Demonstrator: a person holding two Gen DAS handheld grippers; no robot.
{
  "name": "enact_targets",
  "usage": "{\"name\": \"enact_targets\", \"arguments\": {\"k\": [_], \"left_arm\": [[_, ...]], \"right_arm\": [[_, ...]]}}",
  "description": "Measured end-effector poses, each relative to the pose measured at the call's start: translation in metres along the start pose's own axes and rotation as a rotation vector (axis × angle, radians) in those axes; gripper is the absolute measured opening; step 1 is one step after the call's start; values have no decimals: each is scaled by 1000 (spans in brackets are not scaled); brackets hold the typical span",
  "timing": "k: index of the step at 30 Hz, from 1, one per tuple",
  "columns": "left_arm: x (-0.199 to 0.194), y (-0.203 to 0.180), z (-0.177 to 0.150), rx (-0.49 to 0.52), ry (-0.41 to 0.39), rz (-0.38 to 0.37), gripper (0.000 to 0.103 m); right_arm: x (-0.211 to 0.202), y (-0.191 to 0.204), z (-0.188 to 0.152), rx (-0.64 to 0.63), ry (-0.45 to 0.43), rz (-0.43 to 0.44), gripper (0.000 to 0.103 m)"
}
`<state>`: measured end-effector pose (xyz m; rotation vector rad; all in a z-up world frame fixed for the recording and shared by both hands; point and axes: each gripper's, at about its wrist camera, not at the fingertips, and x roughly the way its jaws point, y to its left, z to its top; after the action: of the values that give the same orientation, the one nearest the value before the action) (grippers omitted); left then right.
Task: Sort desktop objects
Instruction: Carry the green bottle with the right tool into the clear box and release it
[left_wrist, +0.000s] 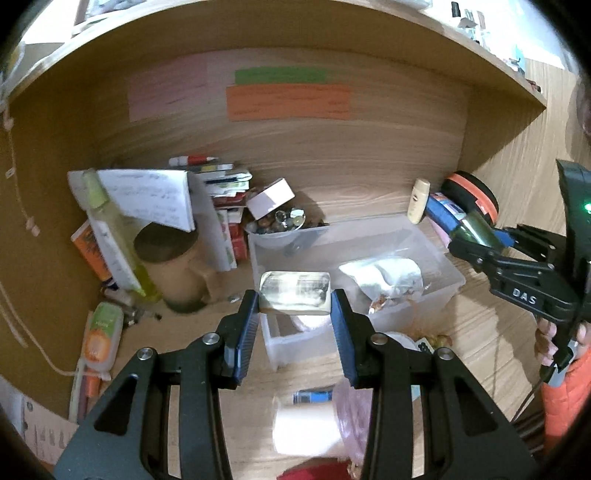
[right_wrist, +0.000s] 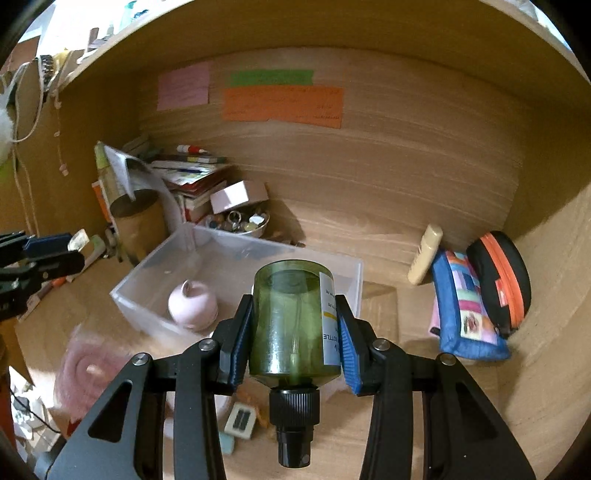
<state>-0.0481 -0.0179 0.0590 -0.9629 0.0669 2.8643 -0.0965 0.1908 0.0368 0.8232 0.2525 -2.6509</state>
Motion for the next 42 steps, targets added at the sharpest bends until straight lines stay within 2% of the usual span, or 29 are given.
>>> {"name": "enact_targets", "arguments": {"k": [5,10,20,28,33,35,37,42], "left_arm": [[20,-1,10,8,35,-39,39],[50,-3,10,25,104,-61,39],[86,-1,3,36,179,-54,38],[75,12,0,7,175,-56,38],[54,18,-12,-7,183,-85,38],[44,19,-17,-11,177,-97,46],[31,19,-21,-14,161,-105,61],[3,13,-31,22,121,-86,67]], "right_arm": [[23,-2,10,19,16,16,38],[51,-1,14,31,51,41,38],[94,-7,3,52,134,68,38],[102,-8,0,56,171,78,38],[108,-4,-2,45,196,75,38],[110,-2,-4,35,207,75,38],[111,1,-5,22,215,70,39],[110,4,-5,24,216,82,46]]}}
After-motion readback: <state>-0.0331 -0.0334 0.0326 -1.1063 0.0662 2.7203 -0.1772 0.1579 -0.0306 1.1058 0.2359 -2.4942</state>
